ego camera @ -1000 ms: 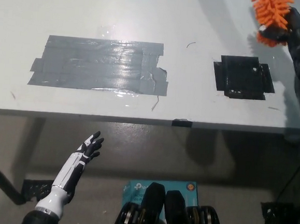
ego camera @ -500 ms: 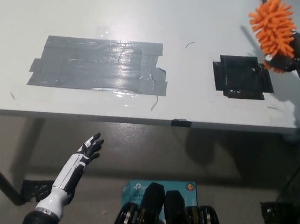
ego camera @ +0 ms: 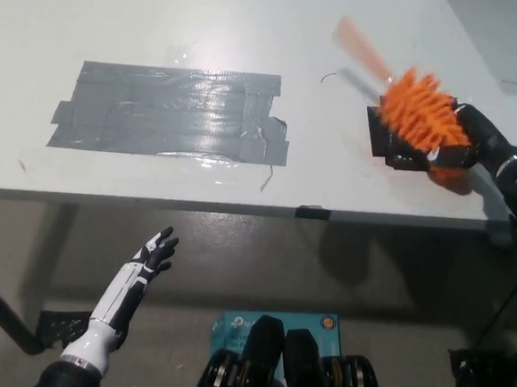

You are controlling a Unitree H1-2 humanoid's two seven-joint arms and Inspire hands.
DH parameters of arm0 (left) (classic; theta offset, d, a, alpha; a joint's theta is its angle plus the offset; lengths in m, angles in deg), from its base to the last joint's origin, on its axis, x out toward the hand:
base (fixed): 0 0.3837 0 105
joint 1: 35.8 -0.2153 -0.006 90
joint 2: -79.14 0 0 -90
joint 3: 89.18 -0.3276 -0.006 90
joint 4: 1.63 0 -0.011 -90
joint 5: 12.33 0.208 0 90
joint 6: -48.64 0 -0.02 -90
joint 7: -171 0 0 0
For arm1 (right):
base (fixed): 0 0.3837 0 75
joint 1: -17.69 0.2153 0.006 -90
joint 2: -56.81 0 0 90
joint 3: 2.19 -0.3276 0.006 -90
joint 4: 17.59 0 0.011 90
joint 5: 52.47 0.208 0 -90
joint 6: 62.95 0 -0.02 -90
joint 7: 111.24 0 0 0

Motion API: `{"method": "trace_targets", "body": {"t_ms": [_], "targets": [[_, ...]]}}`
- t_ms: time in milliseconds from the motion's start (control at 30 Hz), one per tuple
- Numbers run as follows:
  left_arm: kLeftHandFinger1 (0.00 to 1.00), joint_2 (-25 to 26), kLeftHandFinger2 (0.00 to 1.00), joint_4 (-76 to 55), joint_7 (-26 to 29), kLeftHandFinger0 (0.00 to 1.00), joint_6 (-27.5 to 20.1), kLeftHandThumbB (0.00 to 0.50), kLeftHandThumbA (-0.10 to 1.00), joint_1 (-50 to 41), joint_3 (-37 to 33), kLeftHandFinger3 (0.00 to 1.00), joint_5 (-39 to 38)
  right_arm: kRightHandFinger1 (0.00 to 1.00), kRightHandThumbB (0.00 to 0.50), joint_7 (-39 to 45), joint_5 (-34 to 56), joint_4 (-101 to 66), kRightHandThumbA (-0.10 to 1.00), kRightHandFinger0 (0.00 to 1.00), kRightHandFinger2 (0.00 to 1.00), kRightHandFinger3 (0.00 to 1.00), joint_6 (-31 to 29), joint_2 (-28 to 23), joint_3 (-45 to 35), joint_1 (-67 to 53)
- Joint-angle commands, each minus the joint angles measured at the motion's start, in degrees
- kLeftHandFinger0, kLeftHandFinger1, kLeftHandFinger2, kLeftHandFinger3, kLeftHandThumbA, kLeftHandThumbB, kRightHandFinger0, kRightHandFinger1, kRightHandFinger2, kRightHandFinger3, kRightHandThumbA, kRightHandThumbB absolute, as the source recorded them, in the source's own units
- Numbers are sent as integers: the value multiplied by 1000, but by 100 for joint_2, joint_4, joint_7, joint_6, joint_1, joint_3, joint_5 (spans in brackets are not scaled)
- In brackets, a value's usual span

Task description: A person hands an oraange duster to the robot and the robot grabs it with its right hand and places it on the black marked spot infron tof it on the desk

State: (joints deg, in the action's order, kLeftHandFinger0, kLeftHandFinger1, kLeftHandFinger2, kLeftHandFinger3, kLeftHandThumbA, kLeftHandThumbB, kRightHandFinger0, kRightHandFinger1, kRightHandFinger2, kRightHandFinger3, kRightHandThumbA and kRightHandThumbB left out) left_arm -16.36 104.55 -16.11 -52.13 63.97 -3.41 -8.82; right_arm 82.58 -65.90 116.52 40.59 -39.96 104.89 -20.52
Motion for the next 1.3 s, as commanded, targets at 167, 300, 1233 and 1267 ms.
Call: {"method": "trace_targets", "body": {"t_ms": [167,300,1233,1267], "targets": [[1000,90,1000,-114,-106,1000,-95,172,1000,123,2,1000,-36,1000,417,537,3,-56,712,1000,1000,1000,230,-179,-47,226],[1000,93,1000,-83,-100,1000,-132,172,1000,125,-9,1000,-15,1000,435,566,114,-299,744,1000,1000,1000,339,-243,-218,139],[1000,98,1000,61,-83,1000,-88,165,1000,467,39,1000,-53,1000,345,-878,185,-8753,973,1000,1000,1000,-34,257,-2827,-1608],[1000,93,1000,91,-82,1000,-116,165,1000,485,38,1000,-56,1000,322,-887,272,-8898,945,1000,1000,1000,-91,397,-2764,-1839]]}}
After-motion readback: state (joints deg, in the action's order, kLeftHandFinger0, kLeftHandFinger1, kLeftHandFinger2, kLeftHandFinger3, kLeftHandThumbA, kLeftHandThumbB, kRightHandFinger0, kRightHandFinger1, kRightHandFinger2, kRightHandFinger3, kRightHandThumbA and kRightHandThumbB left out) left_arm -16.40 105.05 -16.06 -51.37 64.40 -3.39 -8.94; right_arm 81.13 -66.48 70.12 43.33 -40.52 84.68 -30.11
